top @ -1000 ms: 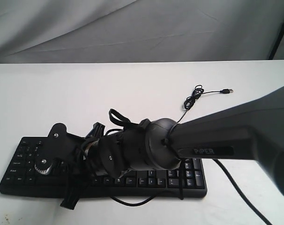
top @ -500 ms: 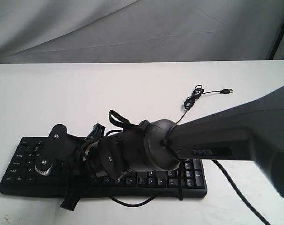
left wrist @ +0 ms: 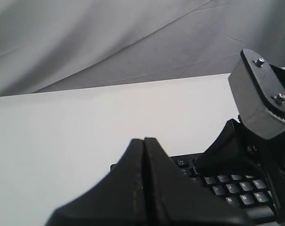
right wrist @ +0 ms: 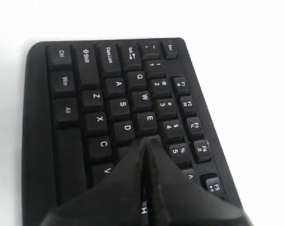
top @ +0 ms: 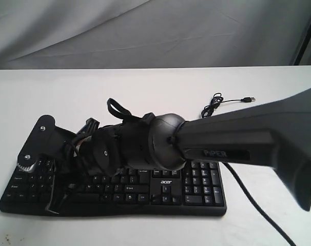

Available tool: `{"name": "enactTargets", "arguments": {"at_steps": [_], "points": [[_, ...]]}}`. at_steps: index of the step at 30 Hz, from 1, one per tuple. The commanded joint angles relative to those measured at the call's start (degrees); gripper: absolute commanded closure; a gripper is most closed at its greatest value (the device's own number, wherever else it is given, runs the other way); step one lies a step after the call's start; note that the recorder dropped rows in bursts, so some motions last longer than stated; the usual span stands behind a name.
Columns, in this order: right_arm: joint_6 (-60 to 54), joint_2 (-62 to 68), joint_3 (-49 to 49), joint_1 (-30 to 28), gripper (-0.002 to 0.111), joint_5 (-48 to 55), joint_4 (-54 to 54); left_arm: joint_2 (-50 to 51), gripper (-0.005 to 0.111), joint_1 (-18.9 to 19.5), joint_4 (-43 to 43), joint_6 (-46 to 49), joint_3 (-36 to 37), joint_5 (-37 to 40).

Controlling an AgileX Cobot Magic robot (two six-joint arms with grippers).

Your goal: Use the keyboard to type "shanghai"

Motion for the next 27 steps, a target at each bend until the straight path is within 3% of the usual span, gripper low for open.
{"name": "enactTargets", "arguments": {"at_steps": [1, 27], "points": [[-0.2, 1.9, -0.26, 0.07, 0.108, -0.39, -0.29, -0.2, 0.107, -0.23, 0.04, -0.16, 0.25, -0.28], [-0.29, 4.79, -0.26, -0.04, 0.108, -3.69, -0.98, -0.2, 0.107, -0.23, 0.04, -0.16, 0.25, -0.28]]}}
